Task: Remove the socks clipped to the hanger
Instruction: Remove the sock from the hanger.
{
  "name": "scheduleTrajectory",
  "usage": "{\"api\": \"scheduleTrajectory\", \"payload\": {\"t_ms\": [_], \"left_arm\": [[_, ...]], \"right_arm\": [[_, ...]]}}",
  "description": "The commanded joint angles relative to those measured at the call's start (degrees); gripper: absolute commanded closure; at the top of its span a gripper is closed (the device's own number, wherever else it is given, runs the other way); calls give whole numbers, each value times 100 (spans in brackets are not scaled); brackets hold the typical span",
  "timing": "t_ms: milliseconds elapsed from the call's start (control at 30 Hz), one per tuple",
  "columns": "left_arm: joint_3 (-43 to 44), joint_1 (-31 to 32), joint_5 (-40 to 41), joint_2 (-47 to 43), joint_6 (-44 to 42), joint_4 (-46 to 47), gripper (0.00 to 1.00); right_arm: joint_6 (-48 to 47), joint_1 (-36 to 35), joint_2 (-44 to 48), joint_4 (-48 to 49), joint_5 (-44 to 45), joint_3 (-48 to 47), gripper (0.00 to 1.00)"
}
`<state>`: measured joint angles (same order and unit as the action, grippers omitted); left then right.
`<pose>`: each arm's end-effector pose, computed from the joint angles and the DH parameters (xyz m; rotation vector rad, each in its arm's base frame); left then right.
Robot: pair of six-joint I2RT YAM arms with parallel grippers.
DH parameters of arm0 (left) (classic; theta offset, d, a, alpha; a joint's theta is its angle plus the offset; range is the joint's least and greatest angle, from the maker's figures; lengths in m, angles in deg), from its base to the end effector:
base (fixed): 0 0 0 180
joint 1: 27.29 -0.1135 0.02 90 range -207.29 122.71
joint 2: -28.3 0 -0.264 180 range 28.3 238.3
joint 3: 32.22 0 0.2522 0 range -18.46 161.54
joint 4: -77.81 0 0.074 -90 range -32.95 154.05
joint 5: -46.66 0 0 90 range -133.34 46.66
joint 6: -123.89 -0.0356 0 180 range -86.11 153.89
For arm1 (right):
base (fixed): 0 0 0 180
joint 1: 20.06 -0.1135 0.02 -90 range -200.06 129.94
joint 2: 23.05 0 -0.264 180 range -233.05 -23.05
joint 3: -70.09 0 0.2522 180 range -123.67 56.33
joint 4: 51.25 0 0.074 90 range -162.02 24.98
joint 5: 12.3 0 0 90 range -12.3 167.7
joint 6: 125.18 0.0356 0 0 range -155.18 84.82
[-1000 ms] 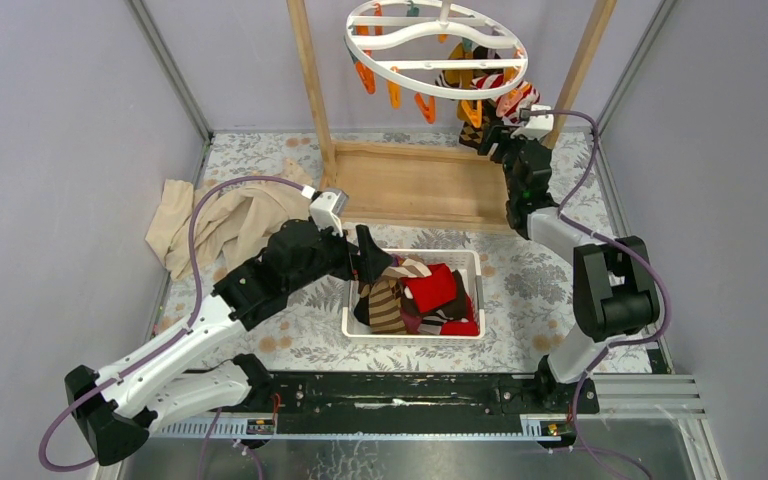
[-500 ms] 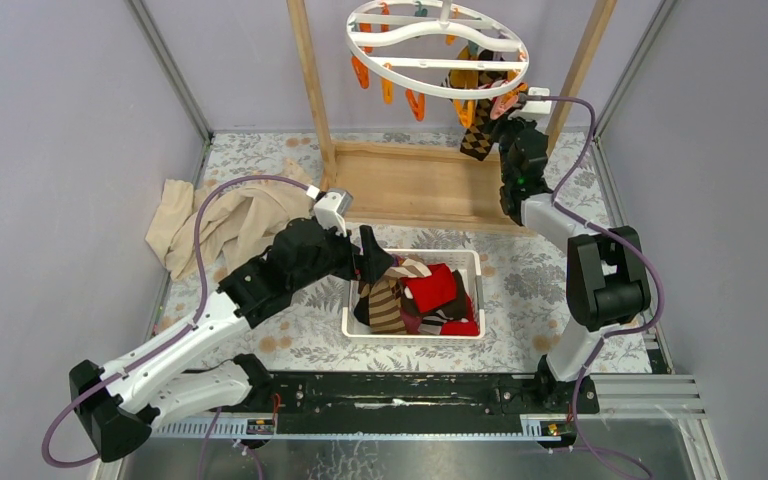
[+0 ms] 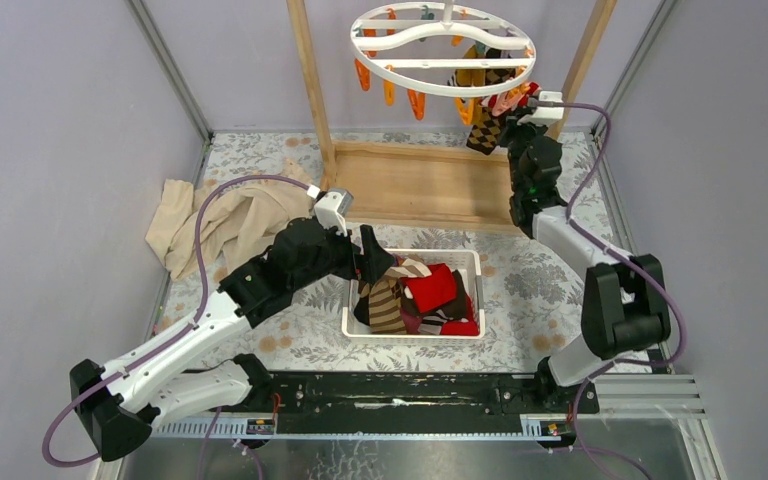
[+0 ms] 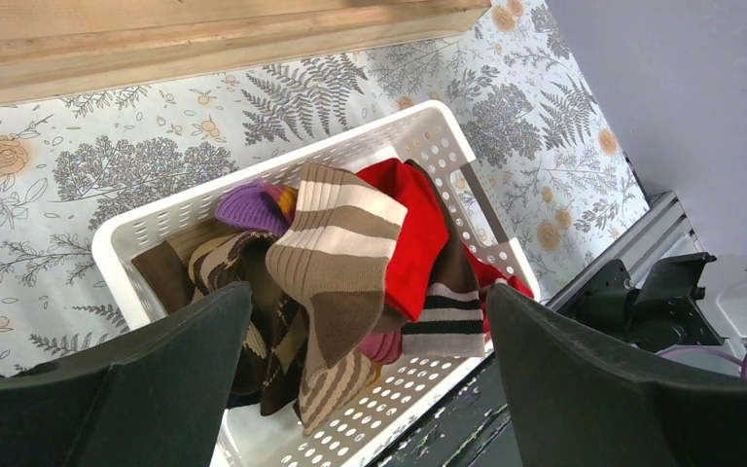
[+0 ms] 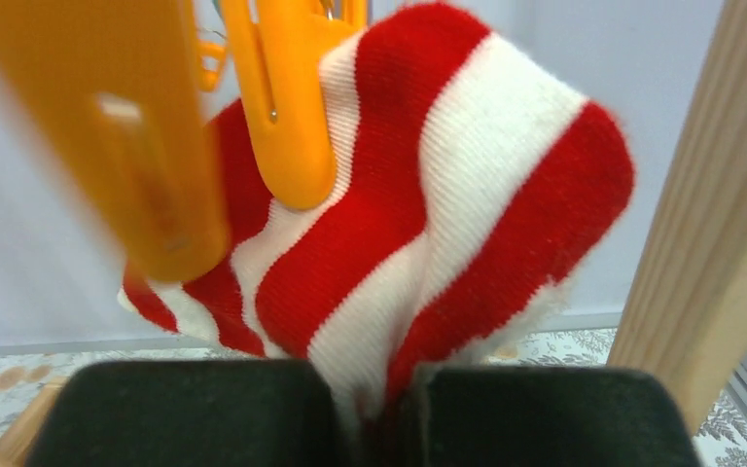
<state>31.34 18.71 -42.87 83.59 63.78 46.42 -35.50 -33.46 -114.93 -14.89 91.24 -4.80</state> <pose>0.1531 -0.1581 0.3238 0.2853 2.0560 -0.8362 0.3641 0.0782 0.3397 0.0575 1.2413 0.0525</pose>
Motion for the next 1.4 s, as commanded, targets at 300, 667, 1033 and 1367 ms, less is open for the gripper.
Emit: {"api": "scheduleTrajectory", "payload": {"t_ms": [300,667,1033,1367], "left_arm": [[100,14,-190,61,85,442,2],[63,14,-278,-30,166,471,2],[21,14,-263,-208,210,383,2],[-12,14,-260,-306,234,337,2]], "right_arm": [[128,-48,1724,-882,-506,513,100],[-274,-261,2306,-1611,-920,445,100],[-1235,-1401,2151,-2808,-627,-662,100],[-2248,-2475,1242,-4541,215,-2378,100]]}}
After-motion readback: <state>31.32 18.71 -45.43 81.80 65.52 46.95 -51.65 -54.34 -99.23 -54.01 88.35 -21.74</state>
